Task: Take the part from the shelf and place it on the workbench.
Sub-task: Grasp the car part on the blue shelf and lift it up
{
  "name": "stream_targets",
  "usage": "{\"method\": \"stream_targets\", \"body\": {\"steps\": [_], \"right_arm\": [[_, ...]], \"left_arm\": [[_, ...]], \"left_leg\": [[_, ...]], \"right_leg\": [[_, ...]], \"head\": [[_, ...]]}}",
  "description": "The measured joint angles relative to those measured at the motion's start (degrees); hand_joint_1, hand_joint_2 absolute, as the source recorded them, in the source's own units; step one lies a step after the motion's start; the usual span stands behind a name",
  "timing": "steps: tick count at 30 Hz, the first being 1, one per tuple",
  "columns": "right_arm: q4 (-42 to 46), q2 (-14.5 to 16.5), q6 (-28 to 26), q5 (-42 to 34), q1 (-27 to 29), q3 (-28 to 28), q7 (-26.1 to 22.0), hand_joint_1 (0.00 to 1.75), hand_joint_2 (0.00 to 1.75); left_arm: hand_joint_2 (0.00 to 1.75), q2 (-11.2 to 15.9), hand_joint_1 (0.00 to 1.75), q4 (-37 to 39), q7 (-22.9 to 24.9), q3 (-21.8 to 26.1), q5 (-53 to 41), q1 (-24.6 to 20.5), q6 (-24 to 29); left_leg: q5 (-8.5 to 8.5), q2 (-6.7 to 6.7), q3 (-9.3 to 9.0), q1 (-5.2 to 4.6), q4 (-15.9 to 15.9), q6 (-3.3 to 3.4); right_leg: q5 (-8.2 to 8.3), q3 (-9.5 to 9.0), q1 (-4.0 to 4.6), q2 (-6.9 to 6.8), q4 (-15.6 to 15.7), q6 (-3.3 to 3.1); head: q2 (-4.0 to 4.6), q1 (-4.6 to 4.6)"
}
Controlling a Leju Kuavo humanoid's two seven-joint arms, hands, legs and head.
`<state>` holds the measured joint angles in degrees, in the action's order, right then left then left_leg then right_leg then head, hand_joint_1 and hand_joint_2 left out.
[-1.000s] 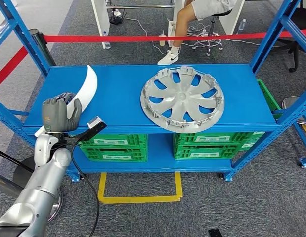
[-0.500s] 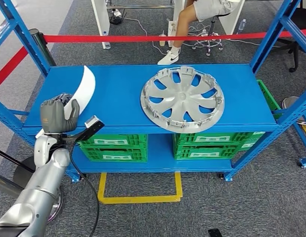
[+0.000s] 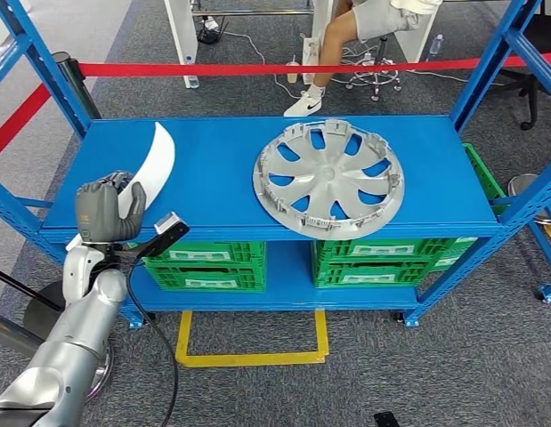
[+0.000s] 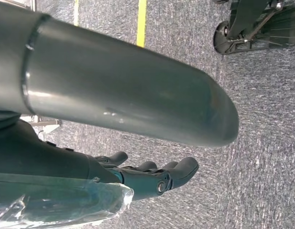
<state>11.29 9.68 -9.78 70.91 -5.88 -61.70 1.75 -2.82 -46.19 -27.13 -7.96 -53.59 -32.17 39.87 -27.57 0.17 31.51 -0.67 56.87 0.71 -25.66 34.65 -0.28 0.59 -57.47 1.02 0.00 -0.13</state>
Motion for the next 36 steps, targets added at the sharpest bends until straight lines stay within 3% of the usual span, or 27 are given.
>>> {"method": "stream_targets", "body": {"steps": [20,25,27,29,32,33,34,36], "right_arm": [[0.01,0.02,0.09,0.11,0.00,-0.02,-0.01,0.00,0.00],[-0.01,0.11,0.17,0.21,0.00,-0.04,-0.02,0.00,0.00],[-0.01,0.16,0.22,0.25,-0.01,-0.07,-0.04,0.00,0.00],[0.00,0.17,0.22,0.30,-0.03,-0.09,-0.10,0.00,0.00],[-0.01,0.17,0.23,0.39,0.01,-0.20,-0.18,0.00,0.00],[-0.01,0.17,0.24,0.41,0.02,-0.30,-0.20,0.00,0.00],[-0.01,0.17,0.26,0.42,0.03,-0.39,-0.20,0.00,0.00],[-0.01,0.16,0.33,0.43,0.00,-0.55,-0.20,0.00,0.00]], "left_arm": [[1.75,0.25,1.68,-0.10,-0.14,-0.87,8.49,0.58,-2.02],[1.75,0.75,1.68,-0.10,-0.29,-1.30,11.88,0.66,-4.13],[1.75,0.93,1.68,-0.16,-0.33,-1.47,13.35,0.65,-5.31],[1.75,0.99,1.68,-0.25,-0.42,-1.56,14.62,0.62,-6.35],[1.75,1.13,1.68,-0.27,-0.49,-1.57,16.31,1.06,-7.79],[1.75,1.19,1.68,-0.27,-0.49,-1.57,16.73,1.30,-8.17],[1.75,1.27,1.68,-0.26,-0.49,-1.57,17.09,1.50,-8.44],[1.75,1.45,1.68,-0.26,-0.49,-1.57,17.55,1.69,-8.75]], "left_leg": [[-0.01,0.00,0.01,-0.01,0.03,0.01],[-0.04,0.01,0.11,-0.26,0.41,0.45],[0.65,-0.10,-0.04,-0.07,-0.23,0.92],[1.43,-0.30,-0.11,0.35,-1.10,1.43],[1.77,-0.46,0.30,0.52,-1.18,1.50],[1.84,-0.49,0.44,0.53,-1.11,1.41],[1.89,-0.51,0.56,0.56,-1.00,1.32],[1.87,-0.51,0.81,0.72,-0.60,0.97]], "right_leg": [[0.01,-0.01,-0.02,0.00,0.02,0.01],[0.33,-0.05,-0.28,-0.01,0.21,0.43],[0.43,0.04,-0.24,-0.01,0.35,0.85],[-1.57,1.12,-0.20,-0.08,-1.76,1.25],[-7.30,5.30,-0.55,-0.24,-12.44,1.69],[-7.93,6.13,-0.66,-0.27,-14.88,1.84],[-7.46,5.97,-0.75,-0.31,-15.20,1.97],[-4.20,2.53,-0.99,-0.46,-9.40,2.17]], "head": [[0.00,0.00],[0.00,0.03],[0.00,0.01],[0.00,-0.11],[0.00,-0.26],[0.00,-0.27],[0.00,-0.28],[0.00,-0.29]]}}
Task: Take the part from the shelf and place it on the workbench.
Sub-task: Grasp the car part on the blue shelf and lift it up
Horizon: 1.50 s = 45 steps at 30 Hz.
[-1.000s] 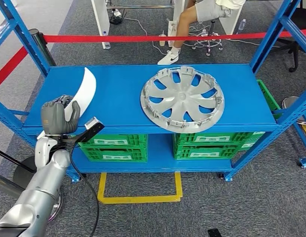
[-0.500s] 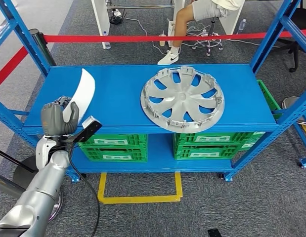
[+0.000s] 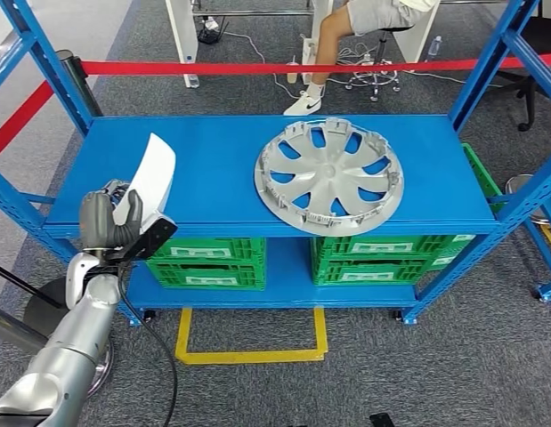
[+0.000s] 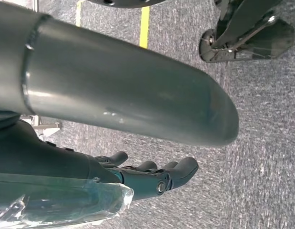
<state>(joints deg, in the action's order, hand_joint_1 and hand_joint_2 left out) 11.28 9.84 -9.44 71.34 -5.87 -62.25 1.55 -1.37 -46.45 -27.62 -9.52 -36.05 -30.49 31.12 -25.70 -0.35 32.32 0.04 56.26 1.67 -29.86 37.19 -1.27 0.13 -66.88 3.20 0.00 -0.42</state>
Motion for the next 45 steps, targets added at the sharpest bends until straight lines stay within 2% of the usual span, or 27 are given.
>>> {"method": "stream_targets", "body": {"steps": [2,3,6,7,8,10,12,14,16,18,20,22,23,26,27,28,29,30,32,34,35,37,38,40,42,43,45], "right_arm": [[0.00,0.00,0.09,0.00,-0.15,-0.08,0.00,0.00,0.00],[0.00,0.01,0.12,0.00,-0.23,-0.14,0.01,0.00,0.00],[0.00,0.02,0.13,0.00,-0.29,-0.38,0.02,0.00,0.00],[0.00,0.02,0.12,0.01,-0.30,-0.43,0.04,0.00,0.00],[0.00,0.02,0.11,0.02,-0.33,-0.46,0.07,0.00,0.00],[0.00,0.02,0.11,0.07,-0.40,-0.49,0.14,0.00,0.00],[0.00,0.02,0.11,0.11,-0.35,-0.50,0.18,0.00,0.00],[0.00,0.02,0.11,0.14,-0.25,-0.51,0.20,0.00,0.00],[-0.01,0.07,0.10,0.19,-0.26,-0.52,0.20,0.00,0.00],[-0.01,0.18,0.08,0.23,-0.35,-0.52,0.20,0.00,0.00],[0.00,0.24,0.08,0.26,-0.42,-0.52,0.20,0.00,0.00],[0.00,0.23,0.08,0.26,-0.37,-0.55,0.20,0.00,0.00],[0.00,0.23,0.07,0.27,-0.32,-0.56,0.21,0.00,0.00],[0.00,0.23,0.06,0.28,-0.28,-0.58,0.24,0.00,0.00],[0.00,0.23,0.07,0.28,-0.30,-0.59,0.25,0.00,0.00],[0.00,0.23,0.07,0.28,-0.32,-0.60,0.25,0.00,0.00],[0.00,0.22,0.07,0.28,-0.33,-0.63,0.26,0.00,0.00],[0.00,0.22,0.07,0.27,-0.34,-0.67,0.27,0.00,0.00],[0.00,0.20,0.07,0.26,-0.44,-0.75,0.28,0.00,0.00],[0.00,0.19,0.07,0.26,-0.67,-0.82,0.27,0.00,0.00],[0.00,0.19,0.08,0.26,-0.74,-0.86,0.27,0.00,0.00],[-0.01,0.20,0.10,0.25,-0.71,-0.92,0.31,0.00,0.00],[-0.02,0.21,0.10,0.24,-0.67,-0.94,0.33,0.00,0.00],[-0.02,0.21,0.11,0.22,-0.70,-0.98,0.36,0.00,0.00],[-0.02,0.21,0.11,0.22,-0.70,-1.00,0.35,0.00,0.00],[-0.02,0.21,0.11,0.22,-0.67,-1.02,0.35,0.00,0.00],[-0.02,0.21,0.11,0.22,-0.65,-1.07,0.35,0.00,0.00]], "left_arm": [[1.75,0.28,1.68,-0.01,0.01,0.02,0.29,-0.04,-0.12],[1.75,0.41,1.68,-0.02,0.01,0.03,0.42,-0.07,-0.16],[1.75,0.84,1.68,-0.01,-0.01,0.04,0.74,-0.05,-0.22],[1.75,1.00,1.68,0.00,-0.01,0.03,0.80,-0.03,-0.24],[1.75,1.14,1.68,0.01,-0.01,0.02,0.84,-0.02,-0.25],[1.75,1.30,1.68,0.02,-0.01,0.00,0.88,0.03,-0.27],[1.75,1.44,1.68,0.04,-0.01,0.00,0.88,0.18,-0.27],[1.75,1.52,1.68,0.05,-0.01,0.01,0.88,0.32,-0.28],[1.75,1.56,1.68,0.04,-0.01,0.02,0.87,0.28,-0.28],[1.75,1.63,1.68,0.03,0.02,0.02,0.84,0.18,-0.27],[1.75,1.77,1.68,0.04,0.10,0.02,0.82,0.14,-0.27],[1.75,1.81,1.68,0.05,0.17,0.02,0.82,0.11,-0.29],[1.75,1.81,1.68,0.06,0.19,0.03,0.82,0.05,-0.29],[1.75,1.87,1.68,0.10,0.26,0.07,0.85,0.02,-0.30],[1.75,1.88,1.68,0.16,0.30,0.07,0.86,0.09,-0.30],[1.75,1.90,1.68,0.25,0.32,0.07,0.86,0.15,-0.30],[1.75,1.91,1.68,0.36,0.35,0.07,0.86,0.21,-0.30],[1.75,1.93,1.68,0.44,0.38,0.07,0.87,0.27,-0.30],[1.75,2.01,1.68,0.51,0.40,0.09,0.88,0.30,-0.27],[1.75,2.15,1.68,0.51,0.42,0.11,0.90,0.25,-0.22],[1.75,2.25,1.68,0.52,0.42,0.13,0.90,0.25,-0.22],[1.75,2.50,1.68,0.57,0.43,0.15,0.90,0.36,-0.22],[1.75,2.62,1.68,0.60,0.43,0.16,0.90,0.48,-0.25],[1.75,2.87,1.68,0.67,0.44,0.17,0.90,0.64,-0.27],[1.75,3.06,1.68,0.74,0.46,0.19,0.90,0.76,-0.28],[1.75,3.13,1.68,0.80,0.47,0.19,0.90,0.85,-0.28],[1.75,3.22,1.68,0.91,0.49,0.19,0.90,0.97,-0.28]], "left_leg": [[-0.05,0.05,0.43,-0.03,0.50,-0.71],[0.02,0.09,0.65,-0.10,0.77,-1.12],[0.20,0.18,1.13,-0.09,1.25,-2.06],[-0.57,0.18,1.46,-0.01,1.82,-2.36],[-2.10,0.18,2.10,0.08,3.30,-2.64],[-6.88,0.19,4.44,0.16,9.75,-3.04],[-10.23,0.19,6.48,0.17,16.66,-3.04],[-9.24,0.19,5.23,0.11,16.66,-2.57],[-6.08,0.24,0.38,-0.19,9.36,-1.49],[-4.70,0.30,-3.84,-0.59,2.32,-0.63],[-4.49,0.32,-4.70,-0.90,0.13,-0.46],[-3.31,0.17,-4.07,-0.70,-0.52,-0.20],[-2.58,0.07,-3.55,-0.53,-0.83,0.09],[-0.63,-0.09,-1.25,-0.38,-1.03,0.57],[-0.02,-0.10,-0.42,-0.40,-0.98,0.52],[0.60,-0.11,0.42,-0.41,-0.93,0.45],[1.20,-0.12,1.26,-0.42,-0.84,0.33],[1.76,-0.13,2.00,-0.42,-0.73,0.19],[2.62,-0.12,3.13,-0.51,-0.34,-0.18],[3.42,-0.16,3.86,-0.65,0.05,-0.71],[3.90,-0.19,4.18,-0.71,0.14,-0.99],[4.26,-0.11,4.80,-0.67,0.31,-1.62],[3.10,-0.03,5.24,-0.61,1.08,-1.98],[-2.04,0.10,6.72,-0.36,5.85,-2.68],[-6.71,0.10,8.39,-0.14,13.63,-3.12],[-7.13,0.10,8.65,-0.08,16.57,-3.21],[-4.32,0.11,6.66,-0.05,16.63,-3.09]], "right_leg": [[1.83,-4.22,0.06,-0.02,6.75,-0.16],[1.89,-5.18,0.11,0.03,8.38,-0.39],[1.99,-4.83,0.20,0.18,8.67,-1.47],[2.22,-4.56,0.18,0.17,8.67,-1.96],[2.54,-4.20,0.15,0.14,8.72,-2.50],[3.22,-3.26,0.23,0.12,8.75,-3.37],[3.95,-2.21,0.49,0.14,8.72,-3.70],[4.70,-1.28,0.88,0.17,8.69,-3.75],[5.45,-0.62,1.24,0.20,8.68,-3.74],[6.28,-0.18,1.40,0.21,8.72,-3.45],[7.22,0.05,1.30,0.20,8.99,-2.82],[7.24,0.50,1.25,0.22,9.03,-2.13],[5.87,1.12,1.25,0.23,8.10,-1.82],[-2.20,3.82,0.97,0.17,-0.82,-1.09],[-3.64,4.33,0.89,0.14,-4.26,-0.90],[-3.55,4.24,0.86,0.13,-6.49,-0.77],[-2.25,3.39,0.85,0.12,-7.07,-0.71],[-0.41,1.55,0.85,0.10,-5.64,-0.74],[1.18,-4.50,0.89,0.05,1.92,-1.03],[-0.40,-9.40,1.03,0.12,9.19,-1.46],[-1.07,-10.28,1.12,0.16,10.84,-1.74],[-0.67,-9.57,0.99,0.08,11.35,-2.63],[-0.13,-9.12,0.89,-0.03,11.36,-3.21],[1.00,-8.13,0.76,-0.19,11.40,-4.01],[2.11,-6.64,0.81,-0.18,11.30,-4.22],[2.66,-5.86,0.82,-0.18,11.19,-4.19],[3.57,-4.28,0.84,-0.17,10.72,-3.98]], "head": [[0.00,-0.06],[0.00,-0.06],[0.00,0.01],[0.00,0.06],[0.00,0.08],[0.00,0.19],[0.00,0.21],[0.00,0.20],[0.00,0.15],[0.00,0.10],[0.00,0.13],[0.00,0.13],[0.00,0.04],[0.01,-0.15],[0.01,-0.16],[0.00,-0.16],[0.00,-0.20],[0.00,-0.21],[0.00,-0.23],[0.00,-0.18],[0.00,-0.14],[0.00,-0.12],[0.00,-0.07],[0.00,0.04],[0.00,0.11],[0.00,0.11],[0.01,0.11]]}}
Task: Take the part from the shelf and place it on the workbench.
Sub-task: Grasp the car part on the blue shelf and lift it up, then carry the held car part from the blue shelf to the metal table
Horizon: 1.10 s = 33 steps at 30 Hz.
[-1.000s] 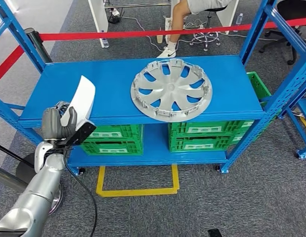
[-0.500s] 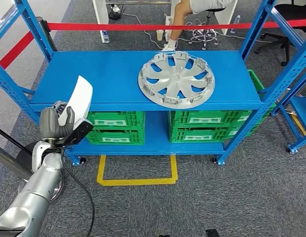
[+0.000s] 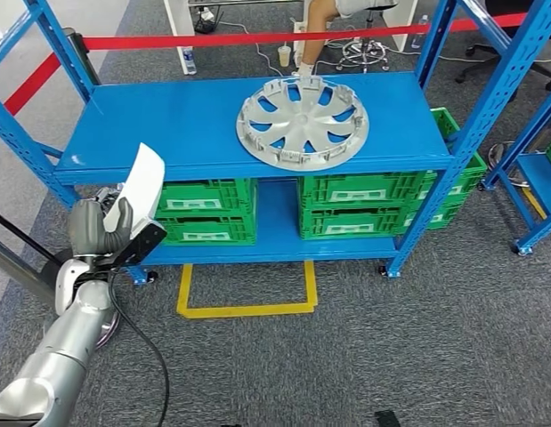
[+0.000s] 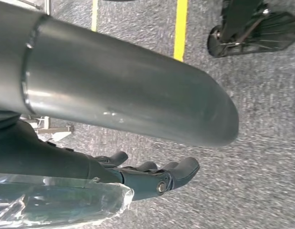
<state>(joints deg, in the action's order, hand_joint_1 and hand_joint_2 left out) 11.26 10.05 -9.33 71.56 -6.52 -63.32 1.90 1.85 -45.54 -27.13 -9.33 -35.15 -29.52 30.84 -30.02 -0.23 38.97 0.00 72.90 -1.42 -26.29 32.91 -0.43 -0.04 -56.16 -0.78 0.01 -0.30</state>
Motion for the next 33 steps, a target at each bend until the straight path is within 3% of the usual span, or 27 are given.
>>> {"method": "stream_targets", "body": {"steps": [1,2,4,5,7,8,10,12,13,14,15,17,19,20,21,23,24,25,27,28,29,30,31,32,33], "right_arm": [[0.00,0.00,0.00,0.00,-0.02,-0.02,0.00,0.00,0.00],[0.00,0.00,0.00,0.00,-0.03,-0.03,0.00,0.00,0.00],[0.00,0.00,0.01,-0.01,-0.06,-0.05,0.00,0.00,0.00],[0.00,0.00,0.02,-0.02,-0.08,-0.07,0.00,0.00,0.00],[0.00,-0.01,0.02,-0.09,-0.05,-0.16,0.00,0.00,0.00],[0.00,-0.01,0.03,-0.15,-0.01,-0.22,0.02,0.00,0.00],[0.00,-0.02,0.05,-0.32,0.05,-0.34,0.06,0.00,0.00],[0.00,-0.02,0.09,-0.52,0.06,-0.50,0.09,0.00,0.00],[0.00,-0.02,0.10,-0.60,0.06,-0.61,0.10,0.00,0.00],[0.00,-0.02,0.10,-0.64,0.05,-0.71,0.10,0.00,0.00],[0.00,-0.02,0.11,-0.68,0.03,-0.79,0.11,0.00,0.00],[0.01,-0.04,0.11,-0.70,-0.08,-0.86,0.13,0.00,0.00],[0.02,-0.08,0.10,-0.72,-0.27,-0.89,0.14,0.00,0.00],[0.02,-0.09,0.09,-0.72,-0.32,-0.90,0.14,0.00,0.00],[0.02,-0.09,0.09,-0.74,-0.32,-0.91,0.13,0.00,0.00],[0.01,-0.09,0.10,-0.83,-0.22,-1.02,0.16,0.00,0.00],[0.01,-0.09,0.11,-0.88,-0.23,-1.09,0.18,0.00,0.00],[0.01,-0.09,0.11,-0.93,-0.26,-1.17,0.19,0.00,0.00],[0.02,-0.09,0.11,-0.96,-0.27,-1.28,0.19,0.00,0.00],[0.02,-0.09,0.11,-0.96,-0.21,-1.32,0.19,0.00,0.00],[0.02,-0.09,0.12,-0.96,-0.13,-1.37,0.20,0.00,0.00],[0.02,-0.09,0.13,-0.96,-0.10,-1.41,0.20,0.00,0.00],[0.02,-0.09,0.14,-0.96,-0.11,-1.44,0.20,0.00,0.00],[0.02,-0.09,0.15,-0.96,-0.16,-1.47,0.20,0.00,0.00],[0.02,-0.09,0.15,-0.97,-0.22,-1.50,0.20,0.00,0.00]], "left_arm": [[1.75,0.02,1.68,0.03,0.01,0.00,0.00,0.00,0.00],[1.75,0.04,1.68,0.04,0.01,0.00,0.00,-0.05,0.00],[1.75,0.07,1.68,0.04,0.01,0.01,0.00,-0.18,0.01],[1.75,0.09,1.68,0.04,0.02,0.01,0.00,-0.23,-0.01],[1.75,0.11,1.68,0.04,0.07,0.02,0.00,-0.18,-0.11],[1.75,0.11,1.68,0.05,0.14,0.01,0.00,-0.13,-0.21],[1.75,0.18,1.68,0.08,0.31,0.03,0.01,-0.05,-0.43],[1.75,0.31,1.68,0.14,0.48,0.11,0.02,0.09,-0.64],[1.75,0.36,1.68,0.20,0.52,0.16,0.02,0.22,-0.73],[1.75,0.38,1.68,0.27,0.54,0.21,0.02,0.37,-0.80],[1.75,0.40,1.68,0.33,0.55,0.26,0.02,0.53,-0.85],[1.75,0.47,1.68,0.40,0.56,0.34,0.02,0.67,-0.87],[1.75,0.61,1.68,0.41,0.60,0.52,0.02,0.65,-0.87],[1.75,0.68,1.68,0.43,0.63,0.66,0.02,0.64,-0.87],[1.75,0.76,1.68,0.45,0.65,0.80,0.02,0.67,-0.88],[1.75,0.96,1.68,0.50,0.66,1.08,0.02,0.93,-0.89],[1.75,1.09,1.68,0.51,0.66,1.21,0.02,1.11,-0.91],[1.75,1.26,1.68,0.52,0.66,1.35,0.02,1.27,-0.93],[1.75,1.53,1.68,0.53,0.66,1.62,0.02,1.51,-0.97],[1.75,1.63,1.68,0.54,0.66,1.73,0.02,1.64,-0.99],[1.75,1.69,1.68,0.54,0.66,1.82,0.02,1.75,-1.00],[1.75,1.72,1.68,0.54,0.66,1.90,0.02,1.84,-1.00],[1.75,1.75,1.68,0.54,0.66,1.96,0.02,1.87,-1.01],[1.75,1.78,1.68,0.52,0.66,2.06,0.02,1.86,-1.01],[1.75,1.79,1.68,0.51,0.66,2.15,0.02,1.81,-1.01]], "left_leg": [[1.61,0.03,-2.41,0.00,-2.83,0.23],[2.18,0.11,-5.37,-0.07,-6.83,0.55],[1.17,0.27,-10.27,-0.23,-14.16,1.23],[0.46,0.33,-11.30,-0.35,-16.07,1.48],[0.71,0.20,-11.02,-0.31,-17.00,2.09],[1.19,0.09,-10.55,-0.21,-17.12,2.49],[2.44,-0.13,-9.26,-0.04,-17.25,3.20],[3.72,-0.16,-7.58,-0.19,-17.17,3.49],[4.39,-0.17,-6.72,-0.30,-17.12,3.52],[5.02,-0.17,-5.88,-0.42,-17.08,3.50],[5.61,-0.17,-5.08,-0.53,-17.00,3.46],[6.67,-0.16,-3.73,-0.75,-16.81,3.25],[7.75,-0.20,-2.86,-0.93,-16.61,2.85],[8.33,-0.24,-2.57,-0.94,-16.61,2.60],[8.93,-0.28,-2.38,-0.89,-16.67,2.33],[8.61,-0.20,-1.83,-0.68,-16.40,1.62],[6.83,-0.13,-1.23,-0.57,-15.17,1.23],[4.11,-0.05,-0.33,-0.43,-12.78,0.85],[-1.55,0.00,1.77,-0.10,-5.10,0.28],[-2.73,0.00,2.34,0.04,-1.61,0.07],[-2.50,0.00,2.21,0.16,0.54,-0.08],[-1.11,0.00,1.11,0.28,0.70,-0.16],[0.56,0.00,-0.94,0.38,-1.09,-0.17],[1.53,0.03,-3.98,0.46,-4.47,-0.09],[1.46,0.09,-7.40,0.47,-8.92,0.07]], "right_leg": [[0.35,0.70,0.01,0.02,-0.30,0.17],[0.64,1.28,0.09,0.06,-0.62,0.39],[1.29,1.98,0.22,0.10,-1.07,0.96],[1.73,2.26,0.25,0.10,-1.16,1.32],[2.26,2.86,0.21,0.13,-1.30,2.05],[1.44,3.44,0.19,0.13,-1.86,2.38],[-3.12,5.22,0.09,0.10,-6.15,2.90],[-7.95,7.34,0.01,0.06,-13.92,3.26],[-8.57,7.80,0.00,0.06,-16.98,3.33],[-7.82,7.49,0.01,0.06,-18.36,3.29],[-6.11,6.20,0.04,0.06,-17.65,3.14],[-3.47,0.79,0.24,0.06,-10.69,2.52],[-3.97,-4.83,0.50,0.07,-2.31,1.89],[-4.52,-6.20,0.64,0.09,-0.02,1.65],[-4.48,-6.46,0.72,0.10,0.86,1.38],[-3.40,-5.40,0.62,-0.04,0.90,0.59],[-2.68,-4.76,0.51,-0.12,0.98,0.12],[-1.90,-3.99,0.39,-0.17,1.06,-0.24],[-0.35,-2.18,0.41,-0.13,0.93,-0.51],[0.36,-1.15,0.40,-0.11,0.81,-0.44],[1.06,-0.08,0.39,-0.12,0.61,-0.34],[1.71,1.02,0.37,-0.14,0.34,-0.23],[2.31,2.08,0.34,-0.15,0.03,-0.09],[2.88,3.02,0.32,-0.14,-0.33,0.10],[3.37,3.79,0.36,-0.11,-0.70,0.36]], "head": [[0.00,0.01],[0.00,0.01],[-0.01,-0.04],[-0.01,-0.07],[-0.01,-0.07],[-0.01,-0.13],[-0.01,-0.34],[-0.01,-0.50],[-0.01,-0.50],[-0.01,-0.51],[-0.01,-0.51],[-0.01,-0.51],[-0.01,-0.41],[0.00,-0.37],[-0.01,-0.32],[-0.01,-0.32],[-0.01,-0.26],[-0.01,-0.19],[-0.01,-0.06],[0.00,-0.03],[0.00,-0.03],[-0.01,-0.03],[-0.01,-0.03],[-0.01,-0.02],[-0.01,-0.02]]}}
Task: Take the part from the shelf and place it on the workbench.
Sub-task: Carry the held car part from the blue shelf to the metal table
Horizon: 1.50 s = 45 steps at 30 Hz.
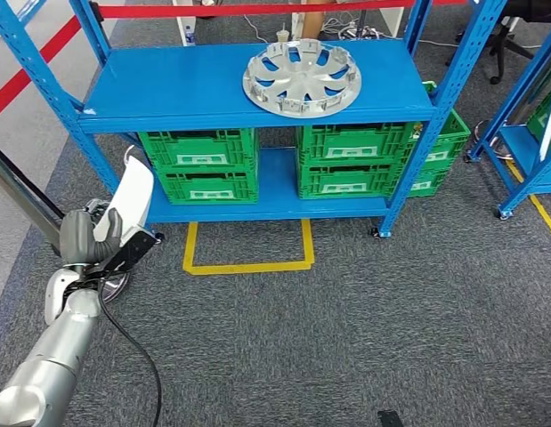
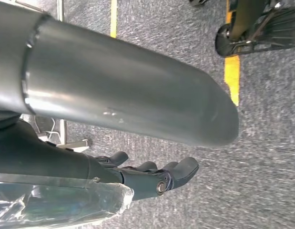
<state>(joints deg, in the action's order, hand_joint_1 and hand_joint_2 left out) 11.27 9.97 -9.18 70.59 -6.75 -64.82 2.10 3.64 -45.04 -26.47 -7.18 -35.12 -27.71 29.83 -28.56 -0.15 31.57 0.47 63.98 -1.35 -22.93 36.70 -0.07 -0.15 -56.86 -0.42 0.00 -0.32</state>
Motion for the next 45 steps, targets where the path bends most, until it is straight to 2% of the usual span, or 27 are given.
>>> {"method": "stream_targets", "body": {"steps": [2,4,5,7,9,10,11,12,14,16,18,20,21,24,25,26,28,30,32,34,36,38,40,41,42,43,45], "right_arm": [[0.01,0.00,0.00,-0.04,-0.07,-0.07,0.00,0.00,0.00],[0.01,0.00,0.00,-0.09,0.00,-0.17,-0.01,0.00,0.00],[0.01,-0.01,0.00,-0.10,0.08,-0.22,-0.01,0.00,0.00],[0.01,-0.01,0.00,-0.13,0.21,-0.26,0.07,0.00,0.00],[-0.01,-0.01,0.01,-0.15,0.24,-0.26,0.16,0.00,0.00],[-0.01,0.00,0.02,-0.16,0.24,-0.27,0.18,0.00,0.00],[-0.01,0.00,0.03,-0.16,0.23,-0.27,0.21,0.00,0.00],[-0.01,0.00,0.03,-0.16,0.22,-0.28,0.25,0.00,0.00],[0.00,-0.01,0.05,-0.19,0.19,-0.30,0.32,0.00,0.00],[0.02,-0.08,0.07,-0.26,0.07,-0.32,0.34,0.00,0.00],[0.02,-0.15,0.09,-0.38,0.01,-0.43,0.36,0.00,0.00],[-0.01,-0.08,0.11,-0.56,0.16,-0.64,0.46,0.00,0.00],[-0.02,-0.02,0.12,-0.64,0.22,-0.74,0.52,0.00,0.00],[-0.04,0.09,0.11,-0.75,0.22,-0.90,0.58,0.00,0.00],[-0.04,0.10,0.10,-0.75,0.23,-0.94,0.57,0.00,0.00],[-0.04,0.12,0.09,-0.75,0.25,-0.98,0.57,0.00,0.00],[-0.04,0.17,0.05,-0.75,0.28,-1.05,0.56,0.00,0.00],[-0.04,0.22,0.00,-0.75,0.23,-1.07,0.49,0.00,0.00],[-0.04,0.22,-0.08,-0.76,0.10,-1.11,0.35,0.00,0.00],[-0.04,0.22,-0.13,-0.78,0.06,-1.19,0.25,0.00,0.00],[-0.04,0.22,-0.14,-0.81,0.12,-1.25,0.22,0.00,0.00],[-0.04,0.22,-0.15,-0.82,0.13,-1.27,0.22,0.00,0.00],[-0.04,0.22,-0.15,-0.82,0.15,-1.28,0.22,0.00,0.00],[-0.04,0.22,-0.15,-0.87,0.20,-1.28,0.22,0.00,0.00],[-0.04,0.22,-0.16,-1.02,0.25,-1.30,0.22,0.00,0.00],[-0.04,0.22,-0.20,-1.24,0.27,-1.37,0.20,0.00,0.00],[-0.03,0.19,-0.37,-1.79,0.14,-1.69,0.15,0.00,0.00]], "left_arm": [[1.75,0.01,1.68,-0.03,-0.04,0.14,-0.01,-0.08,0.00],[1.75,0.02,1.68,-0.03,-0.08,0.17,-0.01,-0.06,0.00],[1.75,-0.02,1.68,-0.02,-0.08,0.18,-0.01,-0.06,-0.01],[1.75,-0.11,1.68,-0.01,-0.08,0.20,0.00,-0.07,-0.02],[1.75,-0.07,1.68,-0.01,-0.05,0.29,0.05,0.00,-0.07],[1.75,-0.02,1.68,-0.01,-0.02,0.38,0.13,0.15,-0.17],[1.75,0.07,1.68,-0.01,0.03,0.50,0.25,0.36,-0.33],[1.75,0.17,1.68,-0.03,0.06,0.65,0.40,0.63,-0.55],[1.75,0.45,1.68,-0.31,0.14,1.07,0.79,1.28,-1.01],[1.75,0.76,1.68,-0.91,0.23,1.66,1.13,1.87,-1.32],[1.75,1.16,1.68,-1.45,0.33,2.27,1.42,2.25,-1.50],[1.75,1.62,1.68,-1.87,0.46,2.92,1.72,2.88,-1.68],[1.75,1.87,1.68,-2.08,0.55,3.25,1.81,3.31,-1.81],[1.75,2.60,1.68,-2.65,0.81,4.22,2.01,4.39,-2.09],[1.75,2.74,1.68,-2.80,0.84,4.52,2.01,4.72,-2.12],[1.75,2.83,1.68,-2.98,0.85,4.78,1.97,5.08,-2.16],[1.75,2.94,1.68,-3.38,0.86,5.16,1.79,5.64,-2.29],[1.75,3.00,1.68,-3.85,1.02,5.46,1.54,5.75,-2.68],[1.75,3.06,1.68,-4.13,1.55,5.78,1.21,5.67,-3.46],[1.75,3.10,1.68,-4.20,2.01,6.02,0.99,5.65,-4.30],[1.75,3.08,1.68,-4.21,2.13,6.09,0.99,5.59,-4.77],[1.75,3.07,1.68,-4.22,2.16,6.14,1.00,5.50,-4.93],[1.75,3.07,1.68,-4.23,2.17,6.20,1.01,5.50,-5.02],[1.75,3.05,1.68,-4.23,2.23,6.23,1.00,5.52,-5.04],[1.75,3.04,1.68,-4.23,2.40,6.26,0.98,5.54,-5.04],[1.75,3.02,1.68,-4.23,2.66,6.28,0.95,5.54,-5.05],[1.75,3.02,1.68,-4.23,3.33,6.36,0.87,5.52,-5.08]], "left_leg": [[-1.62,0.09,-4.56,-0.16,-6.54,0.52],[-1.57,-0.01,-4.73,-0.37,-8.10,1.34],[-0.87,-0.14,-4.05,-0.38,-8.15,1.86],[0.68,-0.41,-2.45,-0.24,-8.32,2.80],[2.22,-0.46,-0.51,-0.37,-8.25,3.18],[3.04,-0.46,0.55,-0.47,-8.21,3.21],[3.82,-0.46,1.54,-0.59,-8.17,3.20],[4.57,-0.46,2.48,-0.71,-8.12,3.14],[5.96,-0.46,4.08,-0.95,-8.03,2.98],[7.22,-0.51,5.28,-1.18,-7.94,2.60],[8.58,-0.66,5.93,-1.12,-8.16,2.06],[9.27,-0.64,6.46,-0.95,-8.51,1.38],[8.24,-0.50,6.88,-0.88,-7.94,1.01],[0.45,-0.13,9.46,-0.43,0.70,-0.02],[-1.49,-0.12,10.23,-0.23,4.58,-0.32],[-2.17,-0.11,10.37,-0.03,7.28,-0.59],[-0.37,-0.12,7.94,0.40,6.85,-1.04],[1.57,-0.06,2.80,0.71,0.17,-1.35],[1.17,0.15,-0.57,0.63,-5.21,-1.10],[0.57,0.29,-0.80,0.45,-6.50,-0.27],[0.93,0.14,-0.36,0.55,-6.76,0.78],[1.59,-0.05,0.20,0.62,-6.92,1.77],[2.15,-0.16,0.88,0.40,-6.90,2.30],[2.40,-0.19,1.17,0.27,-6.88,2.42],[2.63,-0.19,1.40,0.13,-6.88,2.46],[2.83,-0.18,1.56,0.02,-6.88,2.44],[3.16,-0.16,1.75,-0.17,-6.87,2.22]], "right_leg": [[1.09,0.79,0.07,0.05,-0.34,0.65],[2.25,1.17,-0.06,0.07,-0.07,1.39],[1.75,1.62,-0.18,0.07,-0.30,1.74],[-2.18,3.22,-0.30,0.09,-3.25,2.24],[-8.04,5.19,-0.38,0.09,-10.50,2.56],[-9.70,5.74,-0.40,0.08,-14.37,2.68],[-9.81,5.66,-0.43,0.09,-17.04,2.70],[-8.69,4.76,-0.43,0.09,-17.93,2.61],[-5.72,-0.14,-0.31,0.10,-13.47,1.98],[-6.23,-7.11,0.00,0.05,-4.11,1.19],[-7.70,-10.51,0.38,0.06,1.53,0.88],[-6.81,-9.88,0.36,0.03,2.50,0.54],[-6.07,-9.42,0.24,-0.04,2.69,0.12],[-4.22,-7.55,0.05,-0.14,2.59,-0.83],[-3.77,-6.72,0.03,-0.15,2.35,-0.83],[-3.35,-5.89,-0.02,-0.15,2.04,-0.70],[-2.76,-4.26,-0.23,-0.15,1.22,-0.28],[-2.52,-2.84,-0.38,-0.16,0.29,0.22],[-2.19,-1.85,-0.34,-0.16,-0.42,0.88],[-1.60,-1.29,-0.29,-0.13,-0.68,1.73],[-2.23,-0.41,-0.38,-0.07,-1.45,2.40],[-5.57,1.74,-0.49,-0.03,-6.17,2.85],[-9.60,4.62,-0.52,-0.02,-14.11,3.12],[-10.57,5.41,-0.52,-0.02,-16.79,3.14],[-10.55,5.20,-0.51,-0.02,-17.45,3.06],[-9.51,3.77,-0.48,-0.01,-15.67,2.86],[-6.60,-1.34,-0.29,-0.01,-7.56,2.09]], "head": [[0.00,0.01],[0.00,0.04],[0.00,0.11],[0.00,-0.06],[0.00,-0.22],[0.00,-0.23],[0.00,-0.23],[0.00,-0.23],[0.01,-0.23],[0.01,-0.17],[0.00,-0.09],[0.01,-0.08],[0.01,-0.04],[0.01,0.29],[0.02,0.34],[0.02,0.33],[0.02,0.34],[0.01,0.38],[0.00,0.38],[0.01,0.33],[0.01,0.27],[0.01,0.04],[0.00,-0.11],[0.01,-0.10],[0.01,-0.11],[0.01,-0.11],[0.01,-0.10]]}}
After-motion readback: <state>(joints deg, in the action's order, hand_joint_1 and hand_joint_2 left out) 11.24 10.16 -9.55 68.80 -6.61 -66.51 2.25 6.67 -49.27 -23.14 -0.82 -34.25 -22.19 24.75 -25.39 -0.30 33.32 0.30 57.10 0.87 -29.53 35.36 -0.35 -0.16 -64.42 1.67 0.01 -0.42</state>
